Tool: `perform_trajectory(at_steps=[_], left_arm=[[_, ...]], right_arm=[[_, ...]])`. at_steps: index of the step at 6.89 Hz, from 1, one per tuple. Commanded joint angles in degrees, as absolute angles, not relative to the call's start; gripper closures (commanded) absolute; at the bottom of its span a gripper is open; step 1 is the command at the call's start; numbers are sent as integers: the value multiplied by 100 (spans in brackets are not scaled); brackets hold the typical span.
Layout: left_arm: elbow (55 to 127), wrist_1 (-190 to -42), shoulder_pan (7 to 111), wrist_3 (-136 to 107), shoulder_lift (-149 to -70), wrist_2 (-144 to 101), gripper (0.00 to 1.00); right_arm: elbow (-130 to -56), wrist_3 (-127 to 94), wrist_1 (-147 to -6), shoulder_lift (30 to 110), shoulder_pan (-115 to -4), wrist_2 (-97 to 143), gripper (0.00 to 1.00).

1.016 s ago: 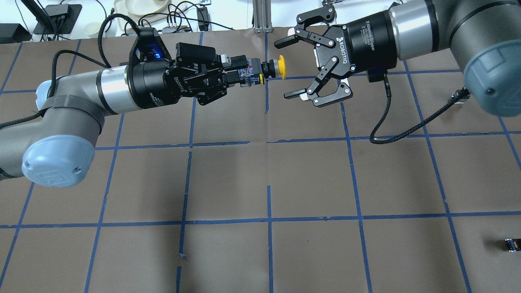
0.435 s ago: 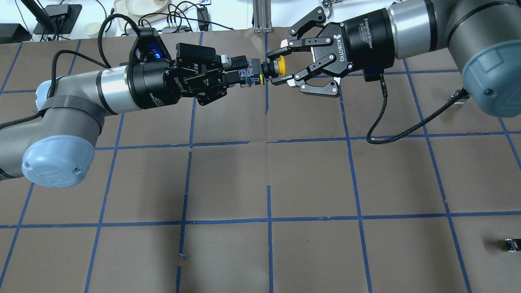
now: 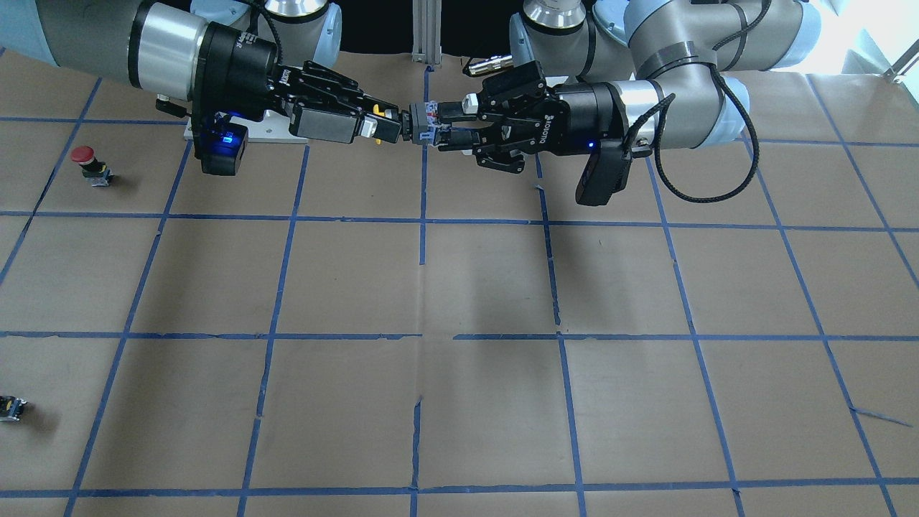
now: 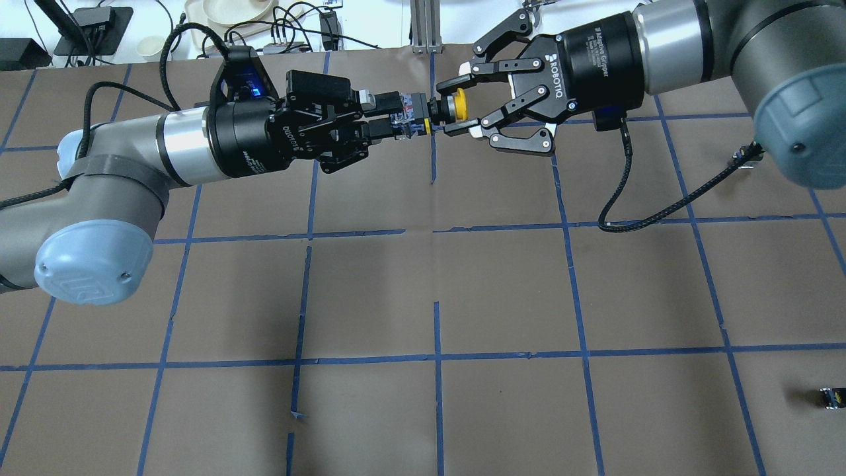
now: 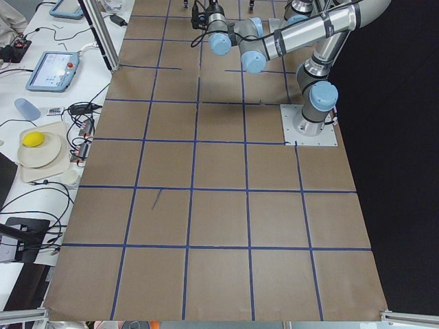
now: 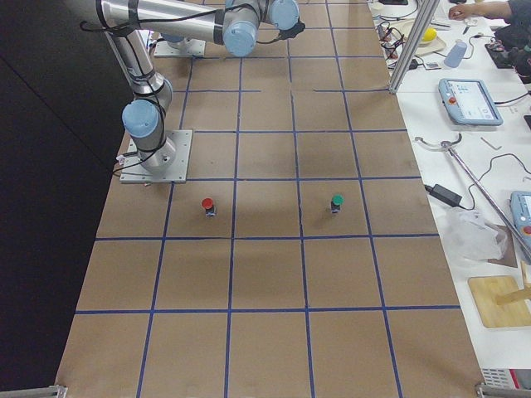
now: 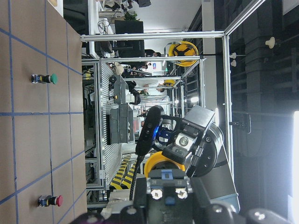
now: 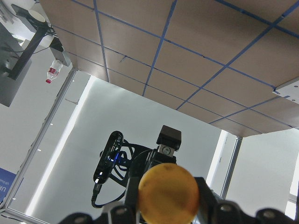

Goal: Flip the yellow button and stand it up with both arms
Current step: 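Open the left gripper and pull the button away with the right gripper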

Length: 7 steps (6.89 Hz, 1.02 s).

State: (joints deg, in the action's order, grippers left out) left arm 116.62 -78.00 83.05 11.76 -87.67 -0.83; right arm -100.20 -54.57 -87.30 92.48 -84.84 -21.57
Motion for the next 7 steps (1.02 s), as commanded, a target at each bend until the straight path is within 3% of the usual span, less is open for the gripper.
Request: perform_trajectory(at_steps=[1, 4, 7], left_arm=[[11654, -7796, 8306, 967, -8763, -70, 0], [11497, -7726, 8201, 949, -8719, 924, 0], [11426, -7254, 8139, 871, -8736, 3112, 0]], right_arm=[[-9967, -5458, -8736, 9237, -8394, -2249, 79], [-9642, -5327, -8745, 9255, -7964, -3355, 79], [-9677, -3635, -8701, 9246, -7647, -5170, 78]])
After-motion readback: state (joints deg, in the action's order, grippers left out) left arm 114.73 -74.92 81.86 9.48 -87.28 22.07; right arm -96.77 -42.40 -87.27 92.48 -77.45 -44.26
